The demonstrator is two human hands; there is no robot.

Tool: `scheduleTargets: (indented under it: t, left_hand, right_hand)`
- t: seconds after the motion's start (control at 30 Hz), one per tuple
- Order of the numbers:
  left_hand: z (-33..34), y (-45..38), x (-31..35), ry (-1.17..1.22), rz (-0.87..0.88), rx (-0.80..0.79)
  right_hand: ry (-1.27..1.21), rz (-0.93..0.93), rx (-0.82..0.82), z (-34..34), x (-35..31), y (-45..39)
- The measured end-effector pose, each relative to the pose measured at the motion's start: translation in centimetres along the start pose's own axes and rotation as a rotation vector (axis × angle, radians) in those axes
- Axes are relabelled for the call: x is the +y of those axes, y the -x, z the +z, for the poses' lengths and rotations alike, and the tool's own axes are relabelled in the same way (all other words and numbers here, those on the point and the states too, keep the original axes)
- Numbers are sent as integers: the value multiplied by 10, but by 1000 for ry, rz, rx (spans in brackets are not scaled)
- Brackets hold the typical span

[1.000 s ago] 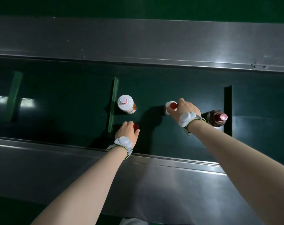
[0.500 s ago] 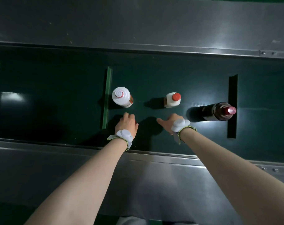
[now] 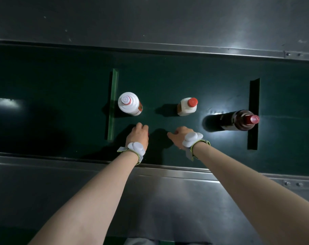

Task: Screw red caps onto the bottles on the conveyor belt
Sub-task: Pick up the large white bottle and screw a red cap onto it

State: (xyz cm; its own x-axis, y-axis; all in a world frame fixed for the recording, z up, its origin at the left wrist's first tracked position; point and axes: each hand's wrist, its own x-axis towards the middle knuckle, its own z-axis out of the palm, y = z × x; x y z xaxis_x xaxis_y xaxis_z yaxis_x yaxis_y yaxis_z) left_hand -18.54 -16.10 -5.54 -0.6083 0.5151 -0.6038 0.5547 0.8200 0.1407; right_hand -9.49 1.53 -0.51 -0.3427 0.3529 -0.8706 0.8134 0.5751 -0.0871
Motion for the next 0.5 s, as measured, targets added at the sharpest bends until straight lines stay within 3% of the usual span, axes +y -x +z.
scheduleTargets:
  t: [0.23,0.5]
  left_hand:
    - [11,5,3,-17,-1,-48]
    - [3,23,10,125,42,150]
  right_hand:
    - [-120,-13,-35,5,-1,14]
    - [-190,-34,-88,10,-3,27]
